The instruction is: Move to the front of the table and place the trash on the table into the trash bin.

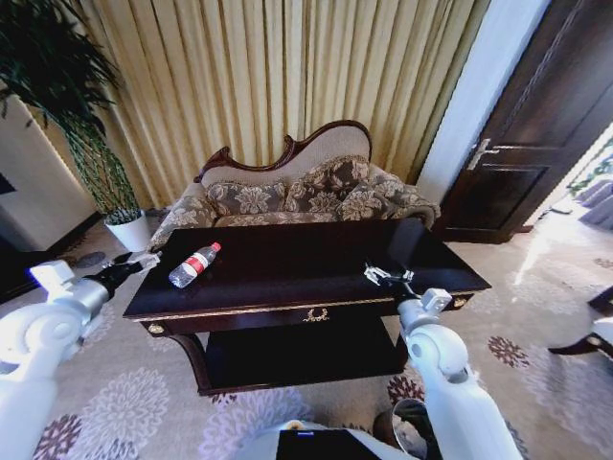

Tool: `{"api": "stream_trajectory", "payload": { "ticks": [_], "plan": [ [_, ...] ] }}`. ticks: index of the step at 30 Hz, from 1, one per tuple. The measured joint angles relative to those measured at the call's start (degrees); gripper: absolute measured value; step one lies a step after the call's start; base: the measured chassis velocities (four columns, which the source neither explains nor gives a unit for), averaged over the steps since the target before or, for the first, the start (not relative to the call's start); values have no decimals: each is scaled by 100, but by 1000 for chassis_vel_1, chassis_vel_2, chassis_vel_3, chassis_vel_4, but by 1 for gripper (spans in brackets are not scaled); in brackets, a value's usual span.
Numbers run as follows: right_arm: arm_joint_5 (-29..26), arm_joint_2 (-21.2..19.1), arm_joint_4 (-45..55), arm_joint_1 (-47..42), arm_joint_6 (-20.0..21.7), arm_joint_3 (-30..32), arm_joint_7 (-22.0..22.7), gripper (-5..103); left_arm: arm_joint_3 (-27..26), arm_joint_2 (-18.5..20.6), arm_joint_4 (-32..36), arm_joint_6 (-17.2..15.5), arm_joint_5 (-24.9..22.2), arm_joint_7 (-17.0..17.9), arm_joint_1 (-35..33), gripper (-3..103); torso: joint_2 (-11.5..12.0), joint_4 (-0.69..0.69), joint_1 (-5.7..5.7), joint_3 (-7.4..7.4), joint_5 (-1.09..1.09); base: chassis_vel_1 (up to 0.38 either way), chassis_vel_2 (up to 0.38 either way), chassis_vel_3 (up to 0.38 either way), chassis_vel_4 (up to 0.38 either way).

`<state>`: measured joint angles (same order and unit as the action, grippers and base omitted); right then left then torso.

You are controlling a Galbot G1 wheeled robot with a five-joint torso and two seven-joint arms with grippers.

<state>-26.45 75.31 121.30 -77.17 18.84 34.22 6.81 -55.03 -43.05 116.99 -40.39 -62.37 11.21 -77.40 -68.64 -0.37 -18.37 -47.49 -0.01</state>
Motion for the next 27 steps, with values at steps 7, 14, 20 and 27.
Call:
{"api": "stream_trajectory", "payload": {
  "ticks": [7, 14, 20, 27],
  "plan": [
    [53, 45, -37, -37, -79, 48, 0, 100, 166, 374, -159, -87, -108, 31, 164, 100, 0, 0, 0, 0, 1, 0, 0, 0, 0],
    [79, 97, -66, -81, -133, 69, 0, 100, 600, 688, -651, -76, -311, -413, 582, 100, 0, 0, 0, 0, 0, 0, 0, 0, 0],
    [87, 84, -56, -68, -147, 110, 0, 100, 1295, 827, -1018, -64, -304, -719, 1179, 100, 0, -1, 0, 0, 0, 0, 0, 0, 0],
    [168, 197, -106, -135, -276, 162, 0, 100, 1986, 889, -1106, -55, -79, -862, 1669, 100, 0, -1, 0, 0, 0, 0, 0, 0, 0]
  ]
}}
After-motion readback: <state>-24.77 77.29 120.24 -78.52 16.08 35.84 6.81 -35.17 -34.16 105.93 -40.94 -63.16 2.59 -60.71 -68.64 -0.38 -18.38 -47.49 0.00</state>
